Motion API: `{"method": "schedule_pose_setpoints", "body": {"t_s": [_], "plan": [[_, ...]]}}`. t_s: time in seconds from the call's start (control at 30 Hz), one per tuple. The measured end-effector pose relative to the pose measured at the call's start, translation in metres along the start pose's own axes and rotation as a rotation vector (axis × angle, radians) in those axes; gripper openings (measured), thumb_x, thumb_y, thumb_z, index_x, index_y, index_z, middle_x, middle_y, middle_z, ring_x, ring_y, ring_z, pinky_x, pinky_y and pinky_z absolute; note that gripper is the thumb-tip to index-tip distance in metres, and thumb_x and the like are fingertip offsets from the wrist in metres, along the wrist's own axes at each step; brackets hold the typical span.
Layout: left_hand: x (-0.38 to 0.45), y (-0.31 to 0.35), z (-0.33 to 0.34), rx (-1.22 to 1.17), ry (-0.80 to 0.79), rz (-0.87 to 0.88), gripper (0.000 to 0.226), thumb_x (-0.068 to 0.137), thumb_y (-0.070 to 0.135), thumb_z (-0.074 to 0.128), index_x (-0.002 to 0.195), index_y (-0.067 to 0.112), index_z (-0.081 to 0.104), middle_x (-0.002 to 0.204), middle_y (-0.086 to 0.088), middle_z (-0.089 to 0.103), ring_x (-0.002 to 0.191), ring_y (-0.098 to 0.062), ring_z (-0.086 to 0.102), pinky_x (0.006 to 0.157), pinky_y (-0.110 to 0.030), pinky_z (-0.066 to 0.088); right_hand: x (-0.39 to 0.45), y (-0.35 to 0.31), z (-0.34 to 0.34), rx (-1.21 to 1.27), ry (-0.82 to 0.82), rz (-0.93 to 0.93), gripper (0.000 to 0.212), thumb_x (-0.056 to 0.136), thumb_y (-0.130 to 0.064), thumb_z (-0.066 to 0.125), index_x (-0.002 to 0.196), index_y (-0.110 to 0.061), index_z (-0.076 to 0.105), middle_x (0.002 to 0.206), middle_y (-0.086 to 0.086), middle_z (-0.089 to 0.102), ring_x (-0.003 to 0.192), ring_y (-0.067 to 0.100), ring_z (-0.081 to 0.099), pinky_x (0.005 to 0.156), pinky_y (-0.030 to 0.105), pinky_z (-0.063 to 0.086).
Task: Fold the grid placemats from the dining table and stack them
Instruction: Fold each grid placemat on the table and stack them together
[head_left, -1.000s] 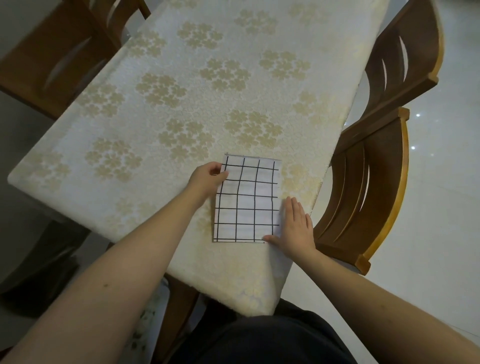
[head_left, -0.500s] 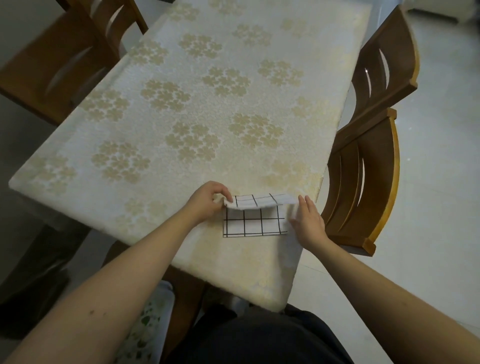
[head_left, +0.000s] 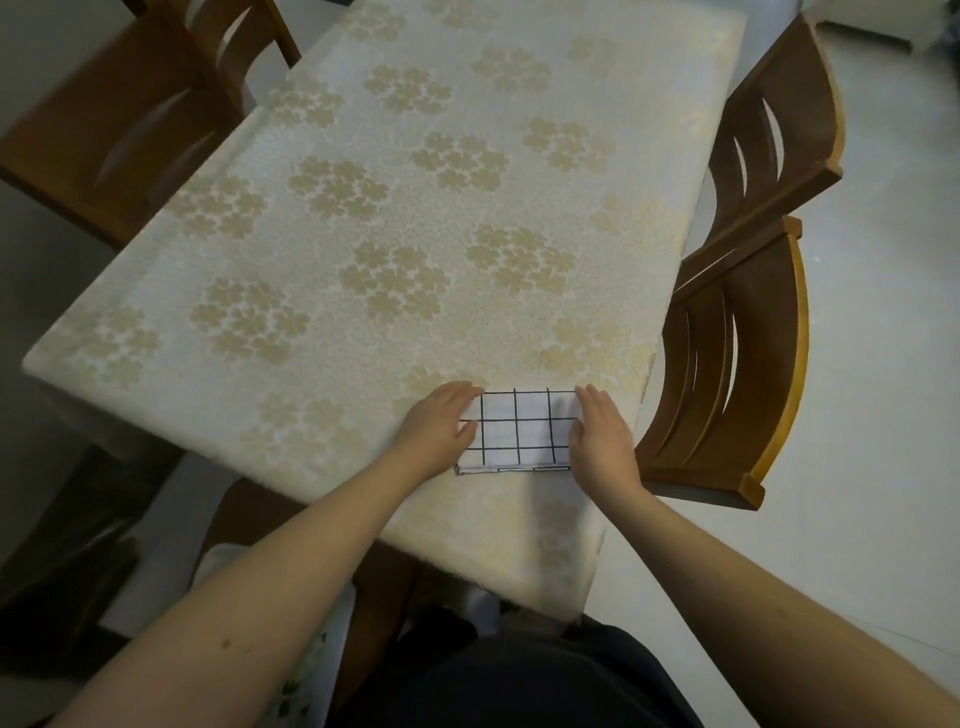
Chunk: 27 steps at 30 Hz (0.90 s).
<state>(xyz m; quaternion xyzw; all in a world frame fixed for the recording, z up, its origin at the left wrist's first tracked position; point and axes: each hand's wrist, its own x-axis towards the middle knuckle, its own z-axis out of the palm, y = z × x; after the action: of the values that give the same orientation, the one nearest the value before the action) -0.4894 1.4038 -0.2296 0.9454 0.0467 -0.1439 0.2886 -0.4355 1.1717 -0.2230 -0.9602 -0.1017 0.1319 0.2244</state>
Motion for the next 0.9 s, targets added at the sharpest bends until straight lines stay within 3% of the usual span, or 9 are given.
{"method": "schedule_pose_setpoints", "body": {"t_s": [0.13, 0.23, 0.37, 0.53, 0.63, 0.7, 0.8, 0.9], "plan": [[0.007, 0.007, 0.024, 0.311, -0.045, 0.028, 0.066, 0.100, 0.050, 0.017, 0.156, 0.020, 0.002, 0.164, 0.002, -0.005, 0.151, -0.016, -0.004, 0.121, -0.035, 0.001, 0.010, -0.009, 0.020, -0.180, -0.090, -0.195, 0.054, 0.103, -0.024, 0.030, 0.155, -0.015, 0.017, 0.163, 0.005, 0.014, 0.150, 0.023, 0.009, 0.120, 0.039, 0.009], [0.009, 0.010, 0.039, 0.443, -0.015, -0.018, 0.075, 0.091, 0.055, -0.004, 0.155, 0.018, 0.000, 0.163, 0.001, -0.008, 0.151, -0.016, -0.004, 0.121, -0.037, -0.001, 0.018, -0.009, 0.034, -0.278, -0.100, -0.311, 0.058, 0.102, -0.034, 0.025, 0.156, -0.018, 0.011, 0.164, 0.001, 0.007, 0.151, 0.019, 0.002, 0.120, 0.037, -0.003], [0.012, -0.002, 0.059, 0.457, 0.056, 0.007, 0.068, 0.098, 0.051, 0.017, 0.154, 0.014, 0.026, 0.162, -0.004, 0.021, 0.148, -0.021, 0.022, 0.118, -0.043, 0.015, 0.025, -0.005, 0.046, -0.284, -0.190, -0.358, 0.062, 0.100, -0.045, 0.021, 0.156, -0.019, 0.012, 0.163, 0.000, 0.006, 0.150, 0.019, 0.002, 0.119, 0.039, -0.004], [0.013, -0.004, 0.060, 0.459, 0.064, 0.024, 0.067, 0.099, 0.052, 0.023, 0.156, 0.017, 0.019, 0.164, -0.003, 0.014, 0.150, -0.018, 0.012, 0.119, -0.044, 0.013, 0.034, 0.019, 0.044, -0.290, -0.224, -0.401, 0.063, 0.100, -0.054, 0.011, 0.156, -0.025, 0.004, 0.162, -0.005, -0.006, 0.149, 0.016, -0.009, 0.119, 0.042, -0.008], [0.013, -0.002, 0.057, 0.449, 0.058, 0.002, 0.063, 0.100, 0.049, 0.023, 0.155, 0.018, 0.022, 0.163, -0.002, 0.018, 0.150, -0.019, 0.016, 0.119, -0.044, 0.013, 0.046, 0.027, 0.034, -0.241, -0.116, -0.378, 0.056, 0.100, -0.047, 0.029, 0.148, -0.019, 0.036, 0.157, 0.005, 0.031, 0.147, 0.028, 0.022, 0.117, 0.045, 0.006], [0.019, 0.001, 0.049, 0.374, 0.099, -0.017, 0.055, 0.100, 0.043, 0.031, 0.150, 0.022, 0.035, 0.158, 0.000, 0.032, 0.145, -0.020, 0.029, 0.117, -0.044, 0.017, 0.060, 0.027, 0.025, -0.239, -0.039, -0.353, 0.042, 0.094, -0.041, 0.053, 0.129, -0.020, 0.057, 0.135, 0.006, 0.054, 0.129, 0.031, 0.045, 0.109, 0.042, 0.017], [0.038, 0.012, 0.026, 0.217, 0.096, -0.112, 0.041, 0.093, 0.035, 0.059, 0.133, 0.028, 0.055, 0.140, 0.002, 0.049, 0.131, -0.020, 0.044, 0.111, -0.042, 0.023, 0.083, 0.018, 0.008, -0.287, -0.149, -0.246, 0.044, 0.080, -0.053, 0.067, 0.114, -0.025, 0.061, 0.117, 0.000, 0.055, 0.114, 0.026, 0.046, 0.095, 0.037, 0.022], [0.063, 0.026, -0.005, 0.227, -0.055, -0.282, 0.038, 0.082, 0.042, 0.072, 0.116, 0.032, 0.058, 0.124, 0.003, 0.047, 0.121, -0.019, 0.043, 0.102, -0.040, 0.029, 0.100, 0.010, -0.003, -0.353, -0.292, -0.215, 0.050, 0.077, -0.061, 0.067, 0.109, -0.024, 0.059, 0.112, 0.000, 0.052, 0.109, 0.025, 0.044, 0.091, 0.038, 0.028]]}}
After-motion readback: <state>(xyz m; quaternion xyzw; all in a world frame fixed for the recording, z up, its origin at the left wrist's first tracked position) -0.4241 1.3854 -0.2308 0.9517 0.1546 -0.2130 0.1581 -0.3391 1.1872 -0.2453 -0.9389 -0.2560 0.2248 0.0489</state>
